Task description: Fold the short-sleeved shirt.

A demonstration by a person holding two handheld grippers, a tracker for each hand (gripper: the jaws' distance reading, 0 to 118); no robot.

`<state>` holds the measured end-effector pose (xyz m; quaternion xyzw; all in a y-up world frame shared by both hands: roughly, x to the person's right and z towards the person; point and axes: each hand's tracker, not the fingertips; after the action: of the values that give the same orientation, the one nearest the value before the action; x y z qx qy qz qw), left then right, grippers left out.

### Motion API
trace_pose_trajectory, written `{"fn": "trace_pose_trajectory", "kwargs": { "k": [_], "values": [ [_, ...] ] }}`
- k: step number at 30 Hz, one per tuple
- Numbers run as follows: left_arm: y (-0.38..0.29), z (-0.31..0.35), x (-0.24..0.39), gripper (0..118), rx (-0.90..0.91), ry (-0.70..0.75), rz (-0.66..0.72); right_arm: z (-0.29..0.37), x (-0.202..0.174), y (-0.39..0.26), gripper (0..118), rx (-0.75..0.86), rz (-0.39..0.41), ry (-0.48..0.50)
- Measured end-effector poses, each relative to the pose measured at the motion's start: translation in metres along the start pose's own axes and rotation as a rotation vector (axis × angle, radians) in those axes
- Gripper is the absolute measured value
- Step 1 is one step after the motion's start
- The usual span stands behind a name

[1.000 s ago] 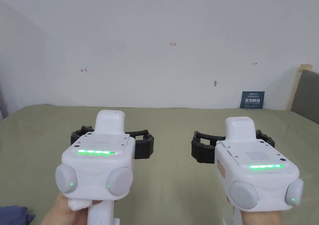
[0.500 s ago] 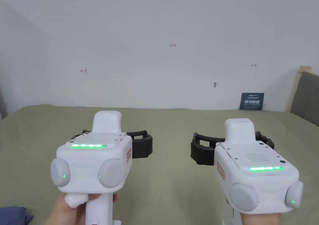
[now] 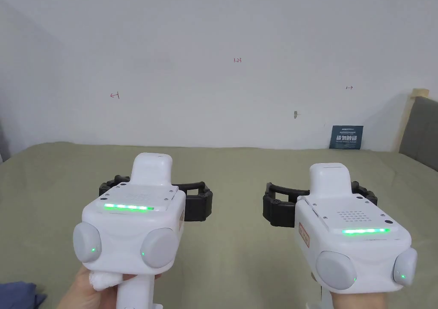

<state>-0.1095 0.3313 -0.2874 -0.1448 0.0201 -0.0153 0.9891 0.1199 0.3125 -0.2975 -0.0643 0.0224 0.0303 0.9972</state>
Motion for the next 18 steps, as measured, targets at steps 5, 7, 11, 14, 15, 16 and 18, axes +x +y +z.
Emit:
{"fn": "trace_pose_trajectory", "kwargs": {
  "k": [5, 7, 11, 14, 15, 16, 18],
  "values": [
    [0.003, -0.0019, -0.0035, 118, -0.014, -0.01, 0.019, -0.0004, -0.0002, -0.0005, 118, -0.003, 0.002, 0.001],
    [0.0028, -0.003, -0.0043, 118, -0.018, 0.0, 0.018, -0.0001, -0.0005, -0.0006, 118, -0.004, 0.001, 0.003],
    [0.0014, -0.0035, -0.0055, 118, -0.028, 0.007, 0.024, 0.0005, -0.0013, -0.0014, 118, -0.005, 0.001, 0.005],
    [0.0009, -0.0029, -0.0061, 118, -0.028, 0.002, 0.019, 0.0001, -0.0019, -0.0019, 118, -0.007, 0.001, 0.006],
    [0.0009, -0.0025, -0.0061, 118, -0.026, 0.001, 0.017, -0.0001, -0.0021, -0.002, 118, -0.008, 0.002, 0.007],
    [0.0011, -0.0024, -0.0062, 118, -0.024, 0.001, 0.014, -0.0001, -0.0022, -0.0021, 118, -0.008, 0.002, 0.008],
    [0.0015, -0.0019, -0.006, 118, -0.018, 0.001, 0.013, -0.0005, -0.0022, -0.0018, 118, -0.007, 0.0, 0.007]
  ]
}}
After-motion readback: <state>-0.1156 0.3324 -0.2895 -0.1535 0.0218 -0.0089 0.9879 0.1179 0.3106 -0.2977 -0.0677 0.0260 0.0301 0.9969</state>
